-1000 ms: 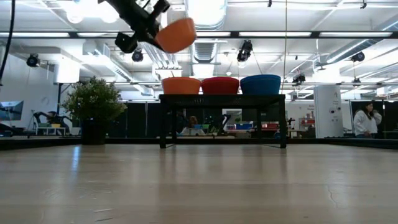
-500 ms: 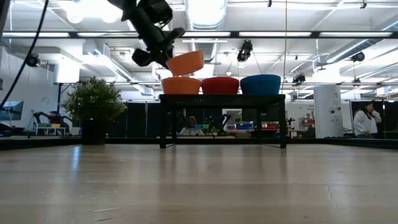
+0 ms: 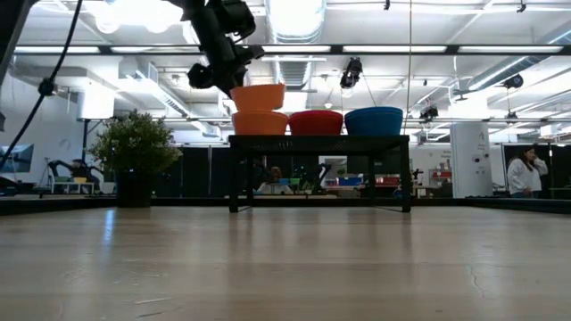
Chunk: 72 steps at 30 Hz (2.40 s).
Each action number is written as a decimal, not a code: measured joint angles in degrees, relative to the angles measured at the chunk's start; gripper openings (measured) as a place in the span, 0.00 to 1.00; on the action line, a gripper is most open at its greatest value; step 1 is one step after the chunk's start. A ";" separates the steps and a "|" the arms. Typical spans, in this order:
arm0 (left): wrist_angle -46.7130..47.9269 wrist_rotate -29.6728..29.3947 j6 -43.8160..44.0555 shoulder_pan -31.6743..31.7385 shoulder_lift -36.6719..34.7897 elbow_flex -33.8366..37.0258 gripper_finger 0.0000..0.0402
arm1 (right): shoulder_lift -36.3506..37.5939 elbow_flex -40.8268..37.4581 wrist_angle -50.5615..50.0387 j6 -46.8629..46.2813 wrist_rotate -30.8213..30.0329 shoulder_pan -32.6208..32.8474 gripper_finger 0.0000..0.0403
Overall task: Pick & Place Mini bowls
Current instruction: Stack the orange bowl on top of the orange bowl on the shelf
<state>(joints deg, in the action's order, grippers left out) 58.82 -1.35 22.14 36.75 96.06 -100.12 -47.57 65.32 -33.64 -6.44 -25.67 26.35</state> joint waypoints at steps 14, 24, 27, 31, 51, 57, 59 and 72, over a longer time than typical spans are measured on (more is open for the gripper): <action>-0.37 -0.69 -2.62 -0.04 1.94 0.02 0.00 | 0.70 0.00 -0.01 2.41 0.02 0.00 0.02; -0.98 -1.11 -2.11 -0.01 1.94 0.02 0.09 | 0.72 0.00 -0.01 2.61 0.02 0.00 0.02; -1.79 -1.67 -2.08 0.00 1.94 0.02 0.12 | 0.70 0.00 -0.01 2.61 0.01 0.00 0.02; -2.16 -1.75 -2.04 0.00 1.94 0.02 0.18 | 0.70 0.00 -0.01 2.61 -0.08 0.00 0.02; -2.64 -0.73 -2.83 0.00 1.85 -4.34 0.33 | 0.68 0.00 0.02 2.12 -1.96 0.00 0.02; -2.68 -0.68 -2.87 0.00 1.74 -6.47 0.33 | 0.68 0.00 0.02 2.12 -1.96 0.00 0.02; -2.74 0.68 -2.89 0.00 1.73 -6.81 0.33 | 0.68 0.00 0.02 2.15 -1.95 0.00 0.02; -5.14 2.09 -8.56 -0.17 2.78 -5.24 0.07 | 0.68 0.00 -0.01 2.52 -1.95 0.00 0.02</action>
<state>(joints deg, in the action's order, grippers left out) 53.69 0.74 13.58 36.58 98.84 -105.35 -46.89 65.32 -33.65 -3.92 -27.62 26.35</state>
